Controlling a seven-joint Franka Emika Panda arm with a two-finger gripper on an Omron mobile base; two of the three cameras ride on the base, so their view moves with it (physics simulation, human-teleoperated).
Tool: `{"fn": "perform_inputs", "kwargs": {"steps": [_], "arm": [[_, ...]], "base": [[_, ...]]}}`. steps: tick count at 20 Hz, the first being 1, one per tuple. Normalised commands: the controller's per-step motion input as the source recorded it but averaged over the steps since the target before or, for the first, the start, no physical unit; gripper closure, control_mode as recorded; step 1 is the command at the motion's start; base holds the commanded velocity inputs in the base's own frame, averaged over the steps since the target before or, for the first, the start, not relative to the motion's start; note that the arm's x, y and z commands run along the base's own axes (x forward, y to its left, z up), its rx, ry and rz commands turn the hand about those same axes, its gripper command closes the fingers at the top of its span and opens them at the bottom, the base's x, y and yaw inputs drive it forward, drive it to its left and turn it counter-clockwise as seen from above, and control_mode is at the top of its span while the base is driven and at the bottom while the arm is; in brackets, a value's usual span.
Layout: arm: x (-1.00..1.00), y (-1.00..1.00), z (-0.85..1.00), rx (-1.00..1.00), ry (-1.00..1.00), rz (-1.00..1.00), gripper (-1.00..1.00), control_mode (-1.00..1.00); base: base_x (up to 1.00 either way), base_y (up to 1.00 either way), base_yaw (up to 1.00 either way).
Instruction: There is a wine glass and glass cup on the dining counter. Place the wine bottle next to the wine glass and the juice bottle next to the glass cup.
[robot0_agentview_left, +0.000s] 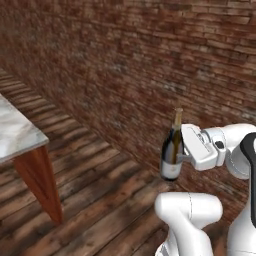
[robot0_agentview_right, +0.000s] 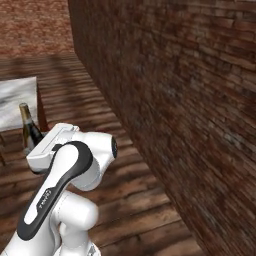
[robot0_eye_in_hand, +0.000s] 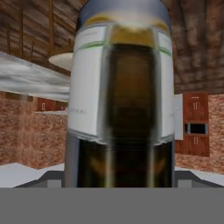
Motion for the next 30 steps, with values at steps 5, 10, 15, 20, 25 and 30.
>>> {"fn": "perform_inputs", "kwargs": {"steps": [5, 10, 15, 20, 25, 30], "arm": [[0.00, 0.00, 0.00, 0.00, 0.00, 0.00, 1.00, 1.00], [0.00, 0.00, 0.00, 0.00, 0.00, 0.00, 1.00, 1.00], [0.00, 0.00, 0.00, 0.00, 0.00, 0.00, 1.00, 1.00], [0.00, 0.00, 0.00, 0.00, 0.00, 0.00, 1.00, 1.00], [0.00, 0.00, 0.00, 0.00, 0.00, 0.00, 1.00, 1.00], [0.00, 0.00, 0.00, 0.00, 0.00, 0.00, 1.00, 1.00]], "base": [[1.00, -0.81, 0.27], [1.00, -0.63, 0.27], [1.00, -0.52, 0.35], [1.00, -0.41, 0.43], [1.00, -0.37, 0.45], [1.00, -0.39, 0.43]]}}
